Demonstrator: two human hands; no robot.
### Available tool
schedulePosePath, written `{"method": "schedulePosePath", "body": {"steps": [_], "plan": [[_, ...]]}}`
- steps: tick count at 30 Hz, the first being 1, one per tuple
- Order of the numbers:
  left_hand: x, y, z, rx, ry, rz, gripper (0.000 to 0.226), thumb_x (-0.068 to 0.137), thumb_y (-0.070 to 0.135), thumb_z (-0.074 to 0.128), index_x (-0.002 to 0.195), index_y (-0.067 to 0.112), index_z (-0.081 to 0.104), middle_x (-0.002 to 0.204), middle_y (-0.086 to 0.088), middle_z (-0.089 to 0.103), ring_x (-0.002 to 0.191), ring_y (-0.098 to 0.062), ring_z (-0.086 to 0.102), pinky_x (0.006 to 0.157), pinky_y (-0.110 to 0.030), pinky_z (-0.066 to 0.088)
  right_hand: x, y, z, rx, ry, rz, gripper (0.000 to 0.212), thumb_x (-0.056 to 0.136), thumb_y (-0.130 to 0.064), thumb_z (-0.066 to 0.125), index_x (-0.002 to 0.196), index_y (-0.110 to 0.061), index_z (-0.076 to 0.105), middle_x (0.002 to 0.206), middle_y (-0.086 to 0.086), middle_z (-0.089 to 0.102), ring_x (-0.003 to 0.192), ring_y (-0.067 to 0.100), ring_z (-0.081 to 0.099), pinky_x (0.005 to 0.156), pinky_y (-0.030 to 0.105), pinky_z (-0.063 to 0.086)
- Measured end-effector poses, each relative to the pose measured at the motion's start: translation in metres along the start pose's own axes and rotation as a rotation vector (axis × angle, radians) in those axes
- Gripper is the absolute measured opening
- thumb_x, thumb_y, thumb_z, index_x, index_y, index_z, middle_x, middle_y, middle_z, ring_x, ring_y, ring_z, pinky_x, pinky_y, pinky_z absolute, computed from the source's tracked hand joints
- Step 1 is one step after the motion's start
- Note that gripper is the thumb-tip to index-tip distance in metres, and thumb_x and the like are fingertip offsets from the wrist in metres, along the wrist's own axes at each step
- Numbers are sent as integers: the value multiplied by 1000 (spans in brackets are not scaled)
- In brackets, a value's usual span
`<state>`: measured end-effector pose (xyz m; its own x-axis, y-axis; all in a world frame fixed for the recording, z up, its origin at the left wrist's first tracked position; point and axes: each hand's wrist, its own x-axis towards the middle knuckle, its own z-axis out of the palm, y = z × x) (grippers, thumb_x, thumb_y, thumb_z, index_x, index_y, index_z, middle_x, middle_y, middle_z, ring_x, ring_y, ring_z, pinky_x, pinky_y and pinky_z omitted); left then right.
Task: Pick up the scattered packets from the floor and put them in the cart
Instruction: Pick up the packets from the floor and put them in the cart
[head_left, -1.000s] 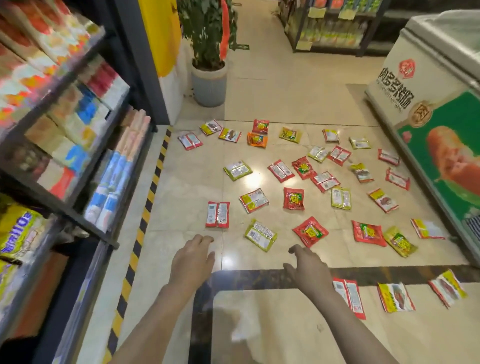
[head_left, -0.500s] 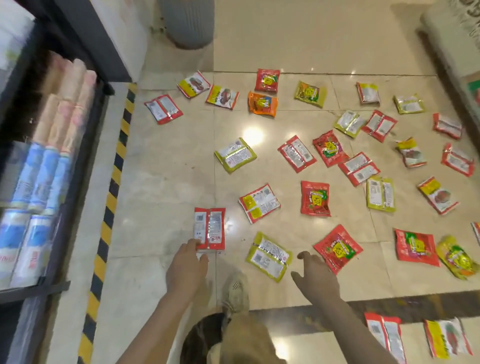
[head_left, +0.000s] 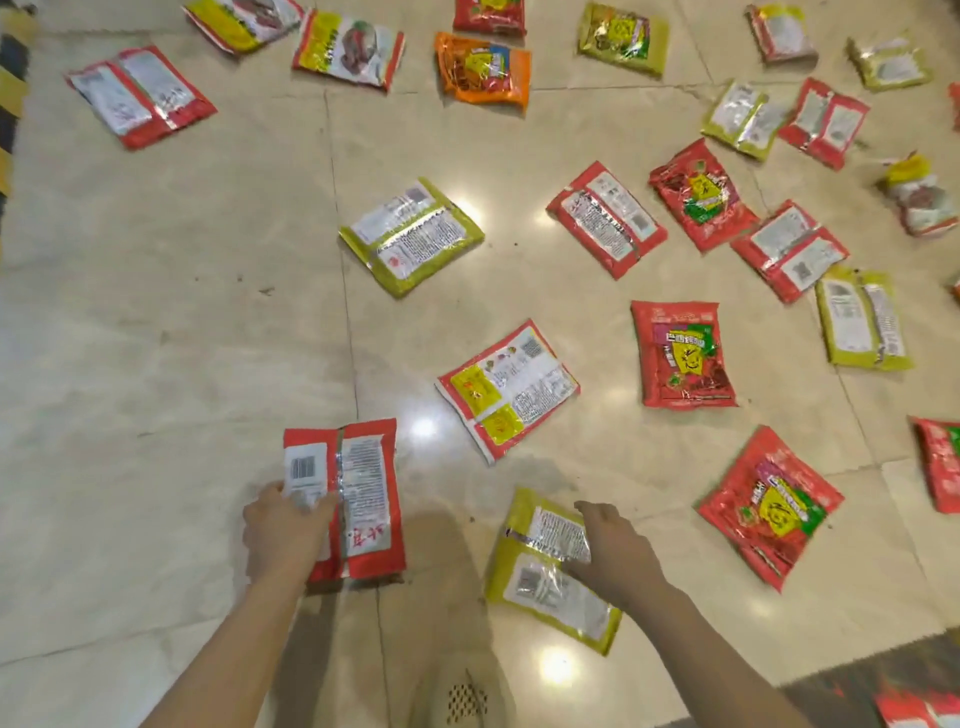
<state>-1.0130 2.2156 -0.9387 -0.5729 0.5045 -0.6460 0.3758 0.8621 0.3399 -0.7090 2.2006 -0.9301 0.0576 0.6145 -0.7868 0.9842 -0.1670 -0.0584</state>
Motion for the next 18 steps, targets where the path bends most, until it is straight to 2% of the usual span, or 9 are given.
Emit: {"method": "schedulePosePath", "body": {"steps": [3,5,7,11,14,18], "plan": [[38,-21,34,115,19,-56,86,71,40,78,133,0,34,133,-28,38,124,-44,35,100,-54,34,25,12,32,-68,-9,12,84,82,-50,61,146,-20,17,152,3,20,140,21,24,109,42,27],[54,-32,46,124,44,-67,94,67,43,80,134,0,30,135,-28,34,126,-44,31,101,-55,30,37,18,48,-76,-7,14,91,79,-53,63,147,-20,13,154,2,16,143,20,19,111,46,21],[63,-40,52,125,58,-52,98,66,44,81,136,-1,28,136,-30,32,127,-45,30,103,-54,28,43,24,57,-59,10,23,95,76,-55,65,148,-22,11,152,2,19,141,21,23,111,47,23],[75,-44,50,118,48,15,99,65,39,83,134,-5,29,134,-30,37,126,-44,34,103,-53,31,46,27,69,-64,85,8,91,75,-54,66,145,-23,17,142,2,32,130,24,37,104,40,32],[81,-48,52,-40,-18,-23,90,62,30,87,126,-1,33,124,-25,51,116,-43,49,95,-51,44,49,30,73,86,44,34,92,70,-53,73,140,-19,24,135,4,38,122,24,45,96,34,41],[105,-70,58,-258,-113,-100,90,46,37,93,115,11,42,104,-14,65,89,-35,65,77,-53,54,48,29,73,314,10,97,82,73,-43,73,139,-18,31,132,6,44,119,22,50,92,28,42]]}}
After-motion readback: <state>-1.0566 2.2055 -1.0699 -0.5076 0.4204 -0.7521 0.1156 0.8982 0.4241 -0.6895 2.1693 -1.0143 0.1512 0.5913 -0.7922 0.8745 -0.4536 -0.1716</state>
